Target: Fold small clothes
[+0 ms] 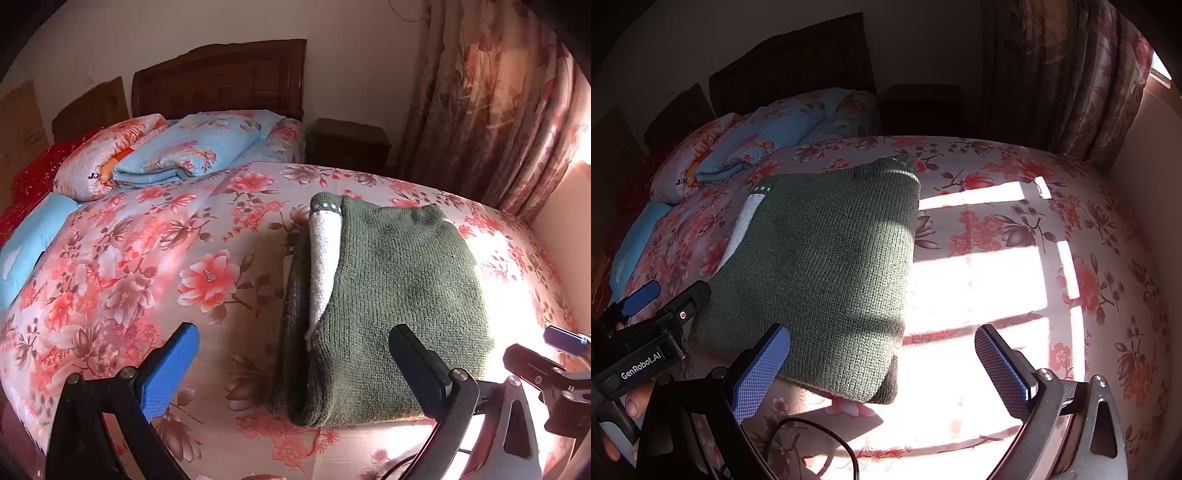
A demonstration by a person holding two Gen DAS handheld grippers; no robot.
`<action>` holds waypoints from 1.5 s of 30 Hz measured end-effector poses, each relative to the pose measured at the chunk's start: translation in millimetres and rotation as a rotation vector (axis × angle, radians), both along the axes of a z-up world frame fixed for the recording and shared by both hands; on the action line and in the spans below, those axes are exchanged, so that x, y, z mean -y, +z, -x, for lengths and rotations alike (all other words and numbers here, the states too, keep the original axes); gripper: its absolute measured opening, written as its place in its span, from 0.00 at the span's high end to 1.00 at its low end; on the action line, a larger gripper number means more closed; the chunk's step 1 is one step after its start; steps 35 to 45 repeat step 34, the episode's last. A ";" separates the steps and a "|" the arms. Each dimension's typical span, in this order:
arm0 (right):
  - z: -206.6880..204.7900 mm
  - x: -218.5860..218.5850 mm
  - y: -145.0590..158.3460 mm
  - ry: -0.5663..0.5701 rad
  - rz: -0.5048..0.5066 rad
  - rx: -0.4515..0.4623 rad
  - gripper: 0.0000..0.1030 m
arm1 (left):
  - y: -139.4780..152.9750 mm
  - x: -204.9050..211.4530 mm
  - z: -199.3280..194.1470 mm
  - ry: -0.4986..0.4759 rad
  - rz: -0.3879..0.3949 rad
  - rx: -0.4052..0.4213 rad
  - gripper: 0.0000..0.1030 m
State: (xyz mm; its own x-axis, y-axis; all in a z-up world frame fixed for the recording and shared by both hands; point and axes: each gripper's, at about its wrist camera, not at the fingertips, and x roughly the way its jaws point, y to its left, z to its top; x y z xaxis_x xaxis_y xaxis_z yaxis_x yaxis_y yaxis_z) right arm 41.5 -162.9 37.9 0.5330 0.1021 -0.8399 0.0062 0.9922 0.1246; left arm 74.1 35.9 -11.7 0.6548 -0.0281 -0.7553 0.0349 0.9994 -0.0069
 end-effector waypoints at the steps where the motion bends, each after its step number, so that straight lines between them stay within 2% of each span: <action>1: -0.2 -1.0 0.0 0.003 0.002 -0.001 0.01 | 0.4 -0.4 0.8 0.000 -0.009 0.006 0.00; 5: -0.5 -1.5 -0.3 0.009 -0.003 -0.003 0.01 | 1.5 -1.6 5.8 -0.032 0.035 0.032 0.00; 7: -0.1 -1.2 -0.2 0.008 -0.004 -0.004 0.01 | 1.9 0.6 7.4 -0.036 0.019 0.044 0.00; 15: 1.3 -1.1 -1.2 0.014 -0.020 -0.005 0.01 | -9.0 4.7 1.6 -0.033 -0.008 -0.039 0.00; 19: 2.1 -0.1 -0.3 0.013 -0.023 0.000 0.01 | -15.4 3.2 -2.7 -0.023 0.015 -0.086 0.00; 27: 1.4 0.3 0.2 0.011 -0.026 0.002 0.01 | -13.8 4.5 -3.2 -0.043 -0.009 -0.079 0.00; 34: 1.5 -0.1 3.3 0.013 -0.024 0.017 0.01 | -22.9 1.6 -11.4 -0.032 0.004 -0.141 0.00; 45: 1.5 -0.1 3.3 0.013 -0.024 0.017 0.01 | -22.9 1.6 -11.4 -0.032 0.004 -0.141 0.00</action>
